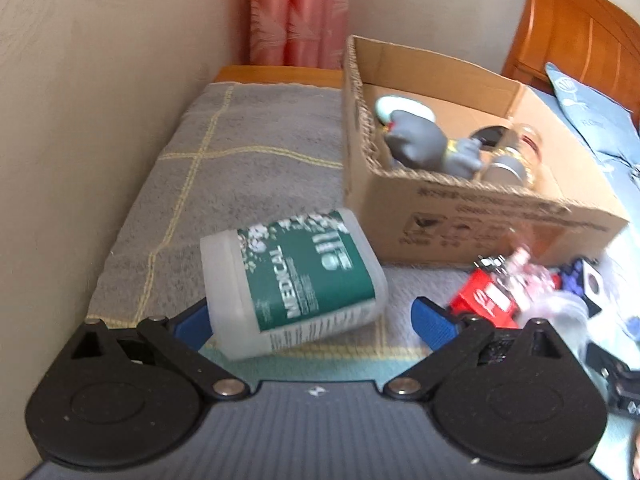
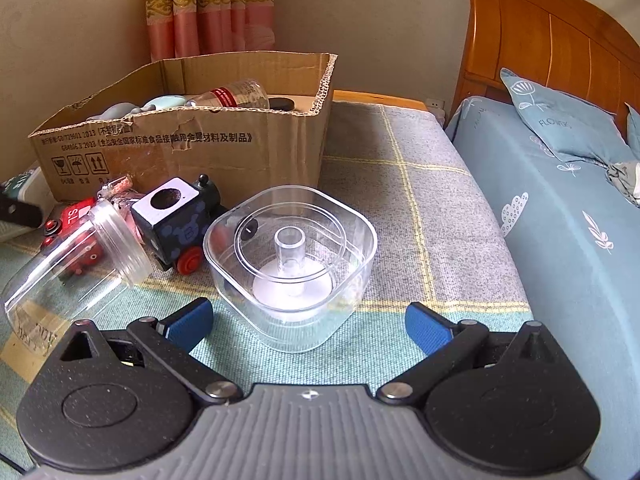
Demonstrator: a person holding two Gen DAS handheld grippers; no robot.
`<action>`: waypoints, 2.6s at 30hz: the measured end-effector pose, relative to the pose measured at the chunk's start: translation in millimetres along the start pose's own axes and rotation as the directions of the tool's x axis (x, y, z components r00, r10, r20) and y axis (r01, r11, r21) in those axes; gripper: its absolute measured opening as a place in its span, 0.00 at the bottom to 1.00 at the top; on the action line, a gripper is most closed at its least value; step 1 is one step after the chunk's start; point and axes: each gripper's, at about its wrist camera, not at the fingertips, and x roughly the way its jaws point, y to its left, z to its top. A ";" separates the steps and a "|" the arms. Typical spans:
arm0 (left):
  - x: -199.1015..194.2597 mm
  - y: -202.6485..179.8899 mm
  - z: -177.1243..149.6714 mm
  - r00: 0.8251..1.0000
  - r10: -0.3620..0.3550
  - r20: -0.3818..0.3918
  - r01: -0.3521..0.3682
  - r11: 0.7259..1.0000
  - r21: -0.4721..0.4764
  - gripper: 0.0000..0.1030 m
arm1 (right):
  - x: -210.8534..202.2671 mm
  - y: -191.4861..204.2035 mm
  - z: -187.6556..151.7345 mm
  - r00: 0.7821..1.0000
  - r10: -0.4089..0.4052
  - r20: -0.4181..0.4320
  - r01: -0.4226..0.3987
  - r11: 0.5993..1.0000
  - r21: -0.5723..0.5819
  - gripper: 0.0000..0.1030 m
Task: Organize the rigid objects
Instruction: 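Move the left gripper to the white MEDICAL swab tub while the right approaches the clear square container, then close the left gripper on the swab tub while the right closes on the square container, then carry the swab tub into the box with the left gripper while the right carries the container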
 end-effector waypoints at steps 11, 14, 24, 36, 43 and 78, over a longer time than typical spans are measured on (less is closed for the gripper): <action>15.4 8.1 4.7 1.000 0.024 -0.008 -0.024 0.999 -0.042 0.97 | 7.7 -6.2 10.2 0.997 0.081 -0.017 -0.082 0.993 -0.087 1.00; 14.7 9.7 2.4 1.000 0.018 -0.004 -0.018 0.999 -0.048 0.97 | 16.0 -12.1 20.4 0.987 0.156 -0.044 -0.161 0.973 -0.163 1.00; 15.6 14.4 3.8 0.999 0.033 -0.010 -0.033 0.997 -0.067 0.97 | 31.9 -14.1 46.8 0.939 0.295 -0.175 -0.337 0.888 -0.313 1.00; 14.5 9.0 5.8 0.997 0.073 -0.003 -0.073 0.997 -0.025 0.97 | 8.1 3.5 38.8 0.941 0.283 -0.187 -0.336 0.848 -0.409 1.00; 18.7 6.9 13.6 0.996 0.091 -0.002 -0.091 0.995 -0.025 0.95 | 11.0 5.5 46.0 0.950 0.260 -0.176 -0.312 0.834 -0.455 0.92; -72.0 -23.2 44.3 0.995 -0.059 0.083 0.043 0.984 0.175 0.80 | -53.3 -1.8 103.3 0.949 0.303 -0.092 -0.314 0.867 -0.386 0.77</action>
